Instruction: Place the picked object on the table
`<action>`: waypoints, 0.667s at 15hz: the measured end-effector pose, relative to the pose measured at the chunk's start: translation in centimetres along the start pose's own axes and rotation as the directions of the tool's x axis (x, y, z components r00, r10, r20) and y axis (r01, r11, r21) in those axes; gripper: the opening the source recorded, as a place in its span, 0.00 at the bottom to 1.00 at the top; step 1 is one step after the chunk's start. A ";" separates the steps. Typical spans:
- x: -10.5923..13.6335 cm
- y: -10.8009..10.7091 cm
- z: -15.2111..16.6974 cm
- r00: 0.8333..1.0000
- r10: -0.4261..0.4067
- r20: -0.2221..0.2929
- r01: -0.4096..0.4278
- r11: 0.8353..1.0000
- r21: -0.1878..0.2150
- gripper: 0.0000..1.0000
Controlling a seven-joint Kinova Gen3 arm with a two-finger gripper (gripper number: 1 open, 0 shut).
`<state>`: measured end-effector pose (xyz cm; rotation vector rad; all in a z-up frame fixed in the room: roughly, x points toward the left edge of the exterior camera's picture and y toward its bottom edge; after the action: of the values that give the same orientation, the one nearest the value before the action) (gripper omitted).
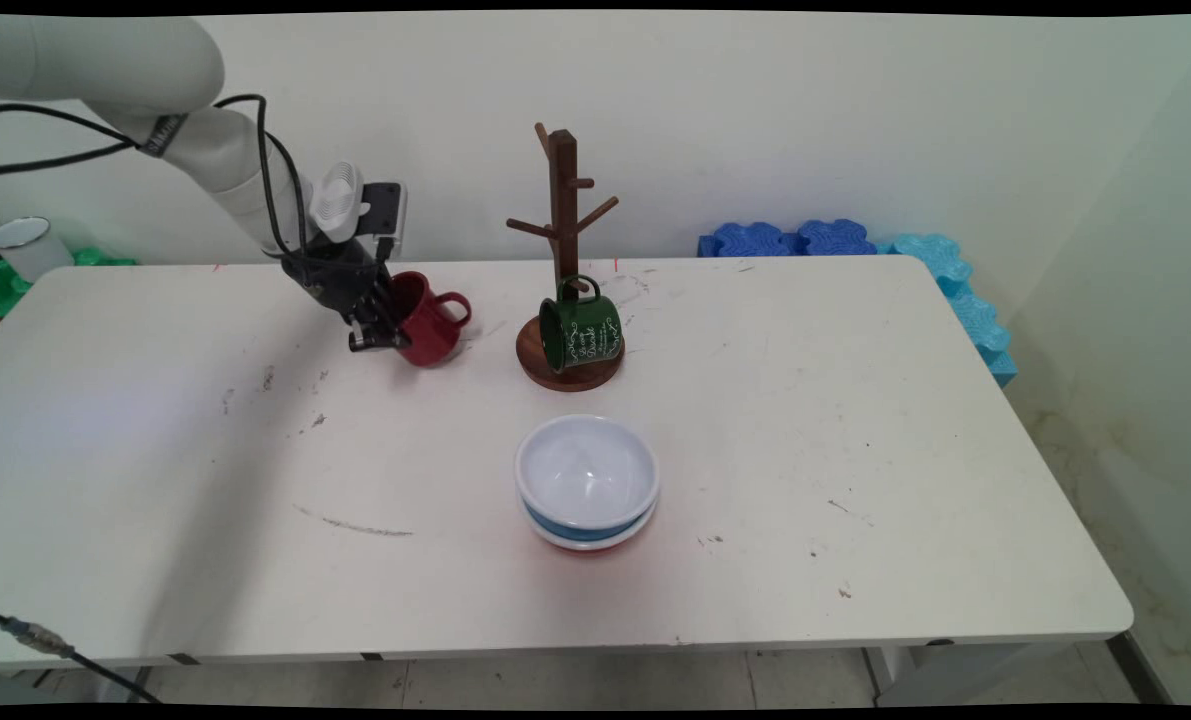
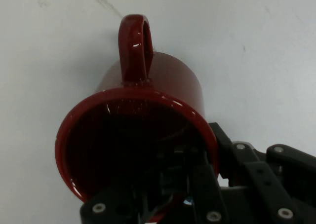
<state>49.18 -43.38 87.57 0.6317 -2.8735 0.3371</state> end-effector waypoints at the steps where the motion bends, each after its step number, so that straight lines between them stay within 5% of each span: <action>1: 0.0 -0.1 0.2 1.000 0.008 0.002 -0.008 1.000 -0.002 0.00; 2: 0.1 -0.2 0.4 1.000 0.013 0.003 -0.013 1.000 -0.004 0.00; 3: 0.1 -0.2 0.6 1.000 0.018 0.004 -0.018 1.000 -0.006 1.00; 10: 0.2 -0.3 1.5 0.998 0.058 -0.001 -0.058 0.998 -0.010 1.00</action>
<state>48.94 -44.15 86.25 0.5467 -2.8959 0.3302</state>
